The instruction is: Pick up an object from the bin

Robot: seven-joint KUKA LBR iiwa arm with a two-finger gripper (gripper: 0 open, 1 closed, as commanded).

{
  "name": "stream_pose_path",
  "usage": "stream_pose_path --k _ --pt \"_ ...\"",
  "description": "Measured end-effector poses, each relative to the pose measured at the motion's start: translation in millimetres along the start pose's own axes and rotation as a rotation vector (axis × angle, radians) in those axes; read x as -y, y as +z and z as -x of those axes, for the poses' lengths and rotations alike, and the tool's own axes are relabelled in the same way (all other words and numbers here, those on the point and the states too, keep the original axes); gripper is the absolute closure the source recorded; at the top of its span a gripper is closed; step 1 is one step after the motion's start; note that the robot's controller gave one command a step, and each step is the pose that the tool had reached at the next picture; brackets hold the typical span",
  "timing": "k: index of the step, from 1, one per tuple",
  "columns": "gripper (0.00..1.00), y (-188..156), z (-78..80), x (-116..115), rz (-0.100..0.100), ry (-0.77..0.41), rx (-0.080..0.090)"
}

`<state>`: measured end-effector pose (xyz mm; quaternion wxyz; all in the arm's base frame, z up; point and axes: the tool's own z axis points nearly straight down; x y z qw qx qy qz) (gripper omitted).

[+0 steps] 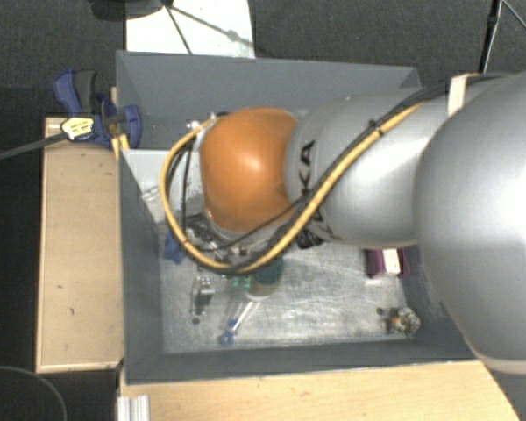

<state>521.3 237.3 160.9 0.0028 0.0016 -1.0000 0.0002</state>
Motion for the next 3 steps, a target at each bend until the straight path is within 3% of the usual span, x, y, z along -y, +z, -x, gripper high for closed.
stream_pose_path --k 1,2,3 --pt "0.00 72 65.5 -19 0.008 -0.126 0.021" --pt "0.00 58 72.1 -13 0.003 -0.146 0.012" --pt "0.00 56 68.6 -17 0.002 -0.357 0.011"
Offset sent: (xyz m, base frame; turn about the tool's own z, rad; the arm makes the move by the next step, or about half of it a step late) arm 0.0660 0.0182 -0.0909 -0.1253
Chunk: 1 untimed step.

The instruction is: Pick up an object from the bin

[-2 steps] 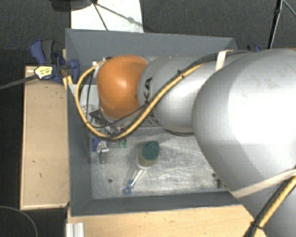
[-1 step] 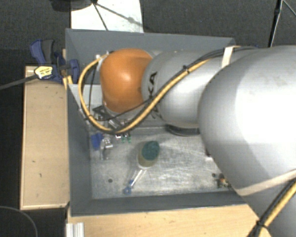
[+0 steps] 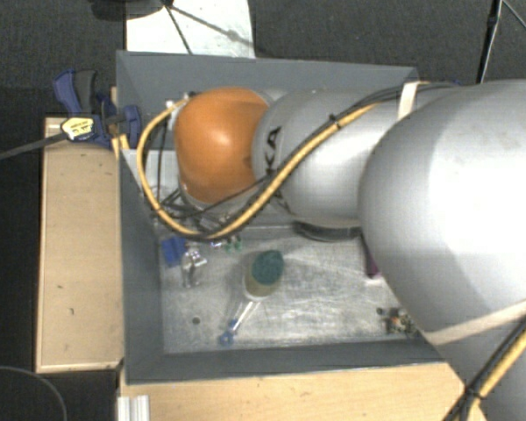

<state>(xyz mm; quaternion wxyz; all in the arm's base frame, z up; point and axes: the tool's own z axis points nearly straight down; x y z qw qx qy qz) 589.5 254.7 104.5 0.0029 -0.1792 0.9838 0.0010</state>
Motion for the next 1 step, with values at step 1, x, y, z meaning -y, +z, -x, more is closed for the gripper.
stream_pose_path --k 1 --pt "0.00 35.9 0.2 3.5 0.001 -0.005 -0.010"
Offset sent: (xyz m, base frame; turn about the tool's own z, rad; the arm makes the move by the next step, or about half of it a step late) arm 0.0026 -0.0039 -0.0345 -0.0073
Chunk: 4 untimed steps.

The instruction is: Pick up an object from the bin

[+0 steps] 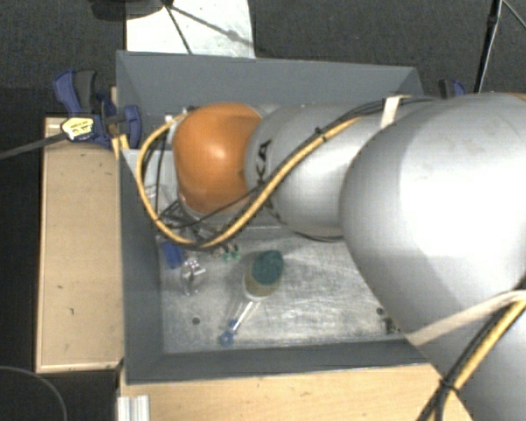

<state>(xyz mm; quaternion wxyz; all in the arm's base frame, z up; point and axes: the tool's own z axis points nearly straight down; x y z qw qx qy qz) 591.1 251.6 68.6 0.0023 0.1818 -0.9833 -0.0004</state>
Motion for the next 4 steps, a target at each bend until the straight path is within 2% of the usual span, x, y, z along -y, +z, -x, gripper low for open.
stream_pose_path --k 1,2,3,4 --pt "0.00 -1 0.2 0 -0.001 0.005 0.001" --pt "1.00 -3 1.6 0 0.000 0.010 0.007" --pt "1.00 -113 4.0 0 -0.001 0.015 0.017" --pt "1.00 -116 5.3 0 0.000 0.020 0.011"
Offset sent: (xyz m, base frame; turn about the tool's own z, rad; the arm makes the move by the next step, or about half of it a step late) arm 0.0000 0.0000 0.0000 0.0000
